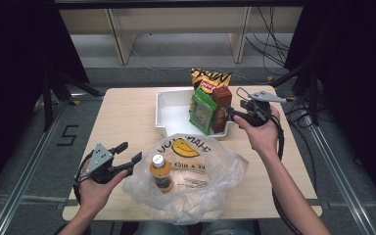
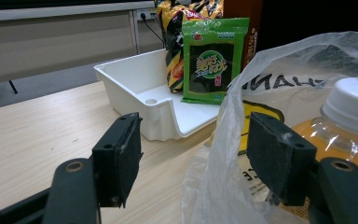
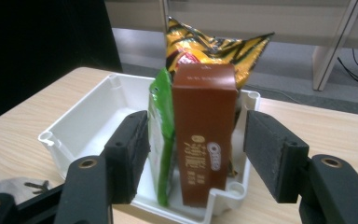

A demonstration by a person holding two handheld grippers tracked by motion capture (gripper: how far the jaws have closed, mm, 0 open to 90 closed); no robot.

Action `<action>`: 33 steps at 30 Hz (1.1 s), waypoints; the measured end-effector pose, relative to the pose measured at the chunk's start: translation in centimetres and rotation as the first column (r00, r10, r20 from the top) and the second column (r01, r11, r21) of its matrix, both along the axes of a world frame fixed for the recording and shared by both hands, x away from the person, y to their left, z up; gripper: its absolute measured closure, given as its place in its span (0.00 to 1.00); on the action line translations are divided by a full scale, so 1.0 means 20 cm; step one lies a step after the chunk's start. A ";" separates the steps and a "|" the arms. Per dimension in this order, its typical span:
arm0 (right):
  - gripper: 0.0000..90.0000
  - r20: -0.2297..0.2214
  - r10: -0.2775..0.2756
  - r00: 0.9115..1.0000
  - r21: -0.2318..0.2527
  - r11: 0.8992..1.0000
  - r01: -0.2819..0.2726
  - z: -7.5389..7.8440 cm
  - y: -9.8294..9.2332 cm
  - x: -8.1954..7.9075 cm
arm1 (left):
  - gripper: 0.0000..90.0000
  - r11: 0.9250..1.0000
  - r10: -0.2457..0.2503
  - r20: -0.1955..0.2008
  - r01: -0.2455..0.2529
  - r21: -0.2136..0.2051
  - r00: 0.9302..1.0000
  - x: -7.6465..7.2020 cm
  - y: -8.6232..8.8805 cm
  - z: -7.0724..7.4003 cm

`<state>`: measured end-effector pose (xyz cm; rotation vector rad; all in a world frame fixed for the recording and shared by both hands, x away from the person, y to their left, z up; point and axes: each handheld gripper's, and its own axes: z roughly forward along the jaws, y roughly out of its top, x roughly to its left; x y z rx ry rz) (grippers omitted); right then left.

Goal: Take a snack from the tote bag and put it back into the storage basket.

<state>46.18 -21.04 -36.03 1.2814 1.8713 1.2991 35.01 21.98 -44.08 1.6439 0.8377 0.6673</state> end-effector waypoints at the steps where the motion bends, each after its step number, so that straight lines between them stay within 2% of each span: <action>1: 0.46 -0.010 -0.001 1.000 0.006 1.000 0.001 -0.01 -0.01 -0.01 | 0.39 1.000 -0.002 0.003 0.002 0.001 1.000 0.00 0.00 0.00; 3: 0.46 -0.006 -0.001 1.000 -0.001 1.000 0.001 -0.02 -0.02 -0.02 | 0.39 1.000 -0.003 0.006 0.003 -0.003 1.000 -0.01 -0.01 0.01; 5: 0.46 -0.010 -0.007 1.000 0.007 1.000 0.007 -0.04 -0.03 -0.04 | 0.39 1.000 -0.014 0.017 0.014 -0.007 1.000 -0.01 -0.01 0.01; 6: 0.46 -0.019 -0.012 1.000 0.022 1.000 0.012 -0.04 -0.04 -0.06 | 0.39 1.000 -0.009 0.009 0.009 -0.003 1.000 -0.01 -0.01 0.01; 7: 0.46 -0.001 -0.008 1.000 0.001 1.000 0.008 -0.05 -0.05 -0.06 | 0.39 1.000 -0.010 0.009 0.010 -0.004 1.000 -0.01 -0.01 0.01; 8: 0.46 -0.013 -0.019 1.000 0.010 1.000 0.019 -0.05 -0.06 -0.08 | 0.39 1.000 -0.014 0.011 0.014 0.002 1.000 -0.01 -0.01 0.02; 9: 0.46 0.001 -0.006 1.000 0.005 1.000 0.006 -0.05 -0.08 -0.08 | 0.39 1.000 -0.017 0.011 0.017 0.000 1.000 -0.01 -0.02 0.02; 10: 0.46 -0.007 -0.015 1.000 0.001 1.000 0.015 -0.05 -0.09 -0.09 | 0.38 1.000 -0.023 0.015 0.023 -0.012 1.000 -0.02 -0.02 0.02; 11: 0.46 0.007 -0.017 1.000 -0.008 1.000 0.017 -0.06 -0.10 -0.09 | 0.38 0.999 -0.023 0.013 0.023 -0.022 1.000 -0.02 -0.02 0.02; 12: 0.46 -0.011 -0.031 0.999 0.010 0.999 0.031 -0.06 -0.10 -0.11 | 0.38 0.999 -0.026 0.014 0.026 -0.022 1.000 -0.02 -0.02 0.03; 13: 0.46 -0.010 -0.028 1.000 0.012 1.000 0.028 -0.06 -0.11 -0.12 | 0.38 0.999 -0.028 0.016 0.028 -0.024 0.999 -0.02 -0.02 0.03; 14: 0.46 -0.018 -0.040 0.999 0.021 0.999 0.040 -0.07 -0.12 -0.13 | 0.38 1.000 -0.028 0.016 0.028 -0.010 1.000 -0.03 -0.02 0.04; 15: 0.46 -0.021 -0.045 0.999 0.025 0.999 0.045 -0.08 -0.12 -0.14 | 0.38 0.999 -0.030 0.014 0.030 -0.014 0.999 -0.03 -0.02 0.04; 16: 0.46 -0.009 -0.043 0.999 0.008 0.999 0.043 -0.09 -0.14 -0.15 | 0.38 0.999 -0.030 0.009 0.030 -0.018 0.999 -0.03 -0.03 0.04; 18: 0.46 -0.002 -0.049 0.999 0.017 0.999 0.049 -0.12 -0.16 -0.17 | 0.38 0.999 -0.038 0.013 0.038 -0.015 0.999 -0.02 -0.03 0.04; 20: 0.46 -0.020 -0.058 0.998 0.029 0.998 0.059 -0.13 -0.17 -0.19 | 0.38 0.999 -0.048 0.022 0.048 -0.017 0.999 -0.02 -0.03 0.04; 21: 0.46 0.019 -0.042 0.999 -0.007 0.999 0.042 -0.15 -0.19 -0.18 | 0.38 0.999 -0.042 0.015 0.042 -0.011 0.999 -0.02 -0.04 0.04; 22: 0.46 -0.031 -0.062 0.998 0.008 0.998 0.063 -0.15 -0.18 -0.19 | 0.38 0.999 -0.042 0.014 0.042 -0.005 0.999 -0.03 -0.04 0.05; 23: 0.46 -0.037 -0.071 0.997 0.022 0.997 0.072 -0.16 -0.19 -0.20 | 0.38 0.999 -0.043 0.014 0.043 -0.013 0.999 -0.03 -0.04 0.05; 24: 0.46 -0.011 -0.056 0.998 0.016 0.998 0.057 -0.16 -0.20 -0.19 | 0.38 0.999 -0.049 0.021 0.049 -0.024 0.999 -0.03 -0.04 0.05; 25: 0.46 -0.015 -0.057 0.998 0.005 0.998 0.058 -0.16 -0.21 -0.19 | 0.38 0.999 -0.045 0.016 0.046 -0.016 0.999 -0.04 -0.04 0.06; 26: 0.46 -0.019 -0.063 0.998 0.019 0.998 0.064 -0.17 -0.21 -0.20 | 0.38 0.998 -0.057 0.032 0.057 -0.018 0.998 -0.03 -0.04 0.06; 27: 0.46 -0.023 -0.065 0.998 0.020 0.998 0.065 -0.17 -0.21 -0.20 | 0.38 0.999 -0.047 0.018 0.047 -0.020 0.999 -0.04 -0.04 0.07; 28: 0.46 -0.025 -0.065 0.998 0.021 0.998 0.065 -0.17 -0.21 -0.20 | 0.38 0.999 -0.052 0.024 0.052 -0.015 0.998 -0.04 -0.04 0.07; 31: 0.46 -0.014 -0.064 0.998 -0.006 0.998 0.064 -0.17 -0.22 -0.20 | 0.38 0.998 -0.052 0.021 0.053 -0.020 0.998 -0.04 -0.05 0.07; 32: 0.46 -0.029 -0.077 0.997 0.020 0.997 0.078 -0.18 -0.22 -0.20 | 0.38 0.998 -0.065 0.038 0.066 -0.023 0.997 -0.03 -0.05 0.07; 33: 0.46 -0.027 -0.076 0.997 0.012 0.997 0.076 -0.18 -0.22 -0.20 | 0.38 0.998 -0.062 0.035 0.063 -0.023 0.997 -0.03 -0.05 0.07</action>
